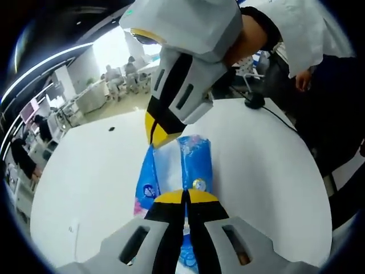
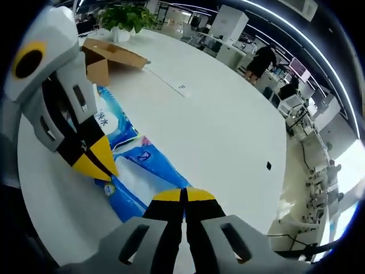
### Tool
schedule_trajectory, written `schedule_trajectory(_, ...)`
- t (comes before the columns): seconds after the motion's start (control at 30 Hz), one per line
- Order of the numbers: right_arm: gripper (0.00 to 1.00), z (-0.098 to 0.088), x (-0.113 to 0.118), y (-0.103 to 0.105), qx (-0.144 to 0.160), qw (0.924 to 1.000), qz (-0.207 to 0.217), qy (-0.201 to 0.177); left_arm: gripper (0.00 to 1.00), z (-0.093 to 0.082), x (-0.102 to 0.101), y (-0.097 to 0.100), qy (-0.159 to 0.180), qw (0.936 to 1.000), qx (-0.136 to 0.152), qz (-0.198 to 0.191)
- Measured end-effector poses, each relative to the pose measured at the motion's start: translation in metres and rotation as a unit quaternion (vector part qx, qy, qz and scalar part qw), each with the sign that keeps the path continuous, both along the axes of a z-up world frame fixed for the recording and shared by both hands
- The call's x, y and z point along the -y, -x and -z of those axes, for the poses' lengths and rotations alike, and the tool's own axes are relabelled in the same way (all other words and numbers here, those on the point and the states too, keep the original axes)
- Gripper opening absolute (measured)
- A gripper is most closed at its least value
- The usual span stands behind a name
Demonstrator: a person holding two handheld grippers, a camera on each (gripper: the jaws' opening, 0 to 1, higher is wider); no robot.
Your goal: Operate the shoe box by opening the lid, removing the specified soft item, and placing it in the target area until the item is outside and the box remains undamaged.
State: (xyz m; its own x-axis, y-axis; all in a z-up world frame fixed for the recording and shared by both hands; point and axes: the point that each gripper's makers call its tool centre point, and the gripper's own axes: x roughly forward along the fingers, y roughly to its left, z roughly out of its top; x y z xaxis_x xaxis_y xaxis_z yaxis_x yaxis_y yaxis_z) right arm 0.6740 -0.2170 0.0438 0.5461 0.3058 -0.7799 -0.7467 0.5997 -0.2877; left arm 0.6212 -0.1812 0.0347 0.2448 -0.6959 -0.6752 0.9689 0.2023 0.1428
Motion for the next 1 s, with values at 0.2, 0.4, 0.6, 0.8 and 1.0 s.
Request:
schedule_trajectory(0.2, 0.00, 0.007, -0.003, 0.002, -0.007, 1.0000, 0.002, -0.005, 0.00, 0.005, -0.007, -0.003, -0.008, 1.0000, -0.003, 0.003)
schedule_trajectory(0.4, 0.00, 0.013, -0.006, 0.006, -0.015, 0.9999, -0.003, -0.003, 0.00, 0.008, -0.011, -0.002, -0.016, 0.9999, -0.005, 0.005)
schedule_trajectory(0.6, 0.00, 0.017, -0.009, 0.005, -0.018, 0.9998, -0.009, 0.000, 0.00, 0.012, -0.014, 0.000, -0.024, 0.9997, -0.005, 0.005)
schedule_trajectory(0.8, 0.00, 0.023, -0.009, 0.006, -0.023, 0.9996, -0.015, 0.006, 0.00, 0.018, -0.014, 0.001, -0.027, 0.9996, -0.010, 0.005)
schedule_trajectory(1.0, 0.00, 0.027, -0.007, 0.005, -0.025, 0.9996, -0.014, 0.005, 0.00, 0.021, -0.012, 0.001, -0.028, 0.9995, -0.013, 0.002)
